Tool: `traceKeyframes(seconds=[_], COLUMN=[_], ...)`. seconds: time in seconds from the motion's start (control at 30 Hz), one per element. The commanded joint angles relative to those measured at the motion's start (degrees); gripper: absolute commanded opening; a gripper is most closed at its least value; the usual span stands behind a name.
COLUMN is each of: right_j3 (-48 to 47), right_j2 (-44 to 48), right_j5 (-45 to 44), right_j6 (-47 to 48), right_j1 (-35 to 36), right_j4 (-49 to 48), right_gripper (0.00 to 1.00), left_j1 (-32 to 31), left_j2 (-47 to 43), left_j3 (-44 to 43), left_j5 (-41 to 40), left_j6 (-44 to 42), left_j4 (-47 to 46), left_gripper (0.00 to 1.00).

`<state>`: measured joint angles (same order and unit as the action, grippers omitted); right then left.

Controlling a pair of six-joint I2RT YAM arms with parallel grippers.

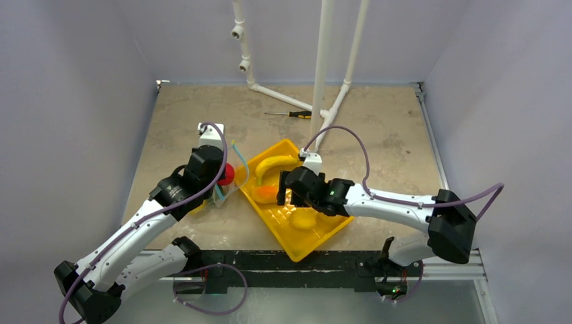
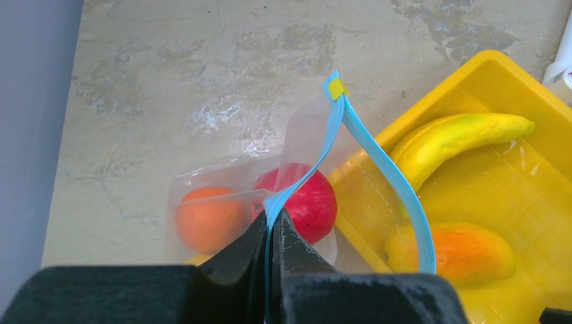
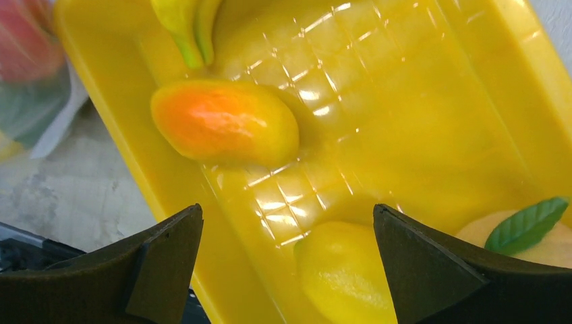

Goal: Place the food in the zip-top bag and seal the zipper
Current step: Pick up the fake fruit from the bin.

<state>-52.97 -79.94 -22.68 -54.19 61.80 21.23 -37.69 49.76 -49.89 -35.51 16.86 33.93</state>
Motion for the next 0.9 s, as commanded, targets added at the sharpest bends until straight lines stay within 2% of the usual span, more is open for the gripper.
traceKeyframes(seconds=[0.0,0.37,0.87], right_j3=[0.36,1.2,-0.12], right_j2=[-0.85,-4.79,-9.3], right_j5=[-2.03,-3.63,-3.67], right_j6=[-5.24,-11.9,-15.58], right_j1=[2.07,5.83,10.53], right_j4=[5.15,11.7,13.97], right_gripper=[0.98,0.99,0.98], left_j1=[-0.23,-0.21,-0.2], left_j2=[-0.51,-0.66,-0.89], left_j3=[0.08,0.12,0.09], left_j5=[0.48,0.96,1.32], left_j6=[-0.1,-0.1,0.01], left_j4=[-1.77,-1.81,-1.68], left_gripper=[0.0,0.0,0.0])
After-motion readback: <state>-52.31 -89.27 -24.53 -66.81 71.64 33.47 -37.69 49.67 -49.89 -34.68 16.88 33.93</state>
